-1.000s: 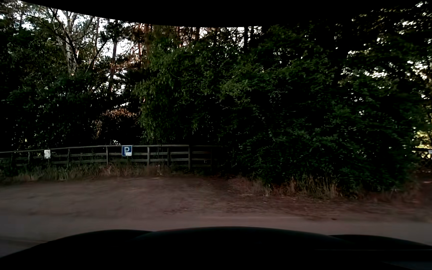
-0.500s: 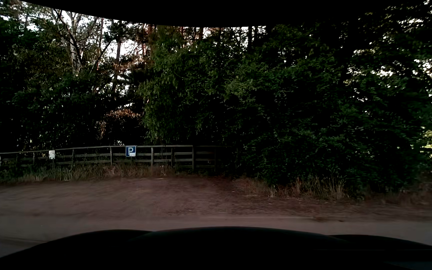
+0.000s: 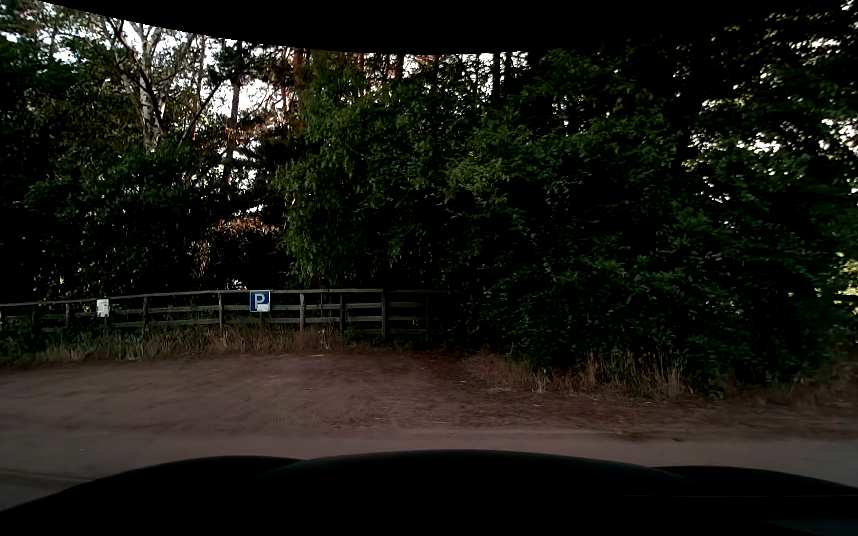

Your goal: Follow the waypoints while adhering to traffic rules and regulations

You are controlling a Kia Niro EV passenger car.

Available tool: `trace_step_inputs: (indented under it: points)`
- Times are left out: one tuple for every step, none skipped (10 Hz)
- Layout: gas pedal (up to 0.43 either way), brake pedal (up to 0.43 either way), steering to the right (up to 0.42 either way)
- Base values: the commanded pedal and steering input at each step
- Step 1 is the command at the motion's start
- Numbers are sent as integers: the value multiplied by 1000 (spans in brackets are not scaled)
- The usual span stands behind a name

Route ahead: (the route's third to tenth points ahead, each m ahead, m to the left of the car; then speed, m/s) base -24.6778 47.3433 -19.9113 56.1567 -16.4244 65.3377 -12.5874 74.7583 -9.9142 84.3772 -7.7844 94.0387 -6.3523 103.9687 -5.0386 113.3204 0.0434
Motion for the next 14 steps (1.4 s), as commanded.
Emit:
trace_step_inputs:
  points:
    - [0,244,-871]
    - [0,244,-871]
    - [0,244,-871]
    - [0,244,-871]
    - [0,244,-871]
    - [0,244,-871]
    - [0,244,-871]
    - [0,244,-871]
    - [0,244,-871]
    - [0,244,-871]
    - [0,250,-871]
    - [0,244,-871]
    - [0,244,-871]
    - [0,244,-871]
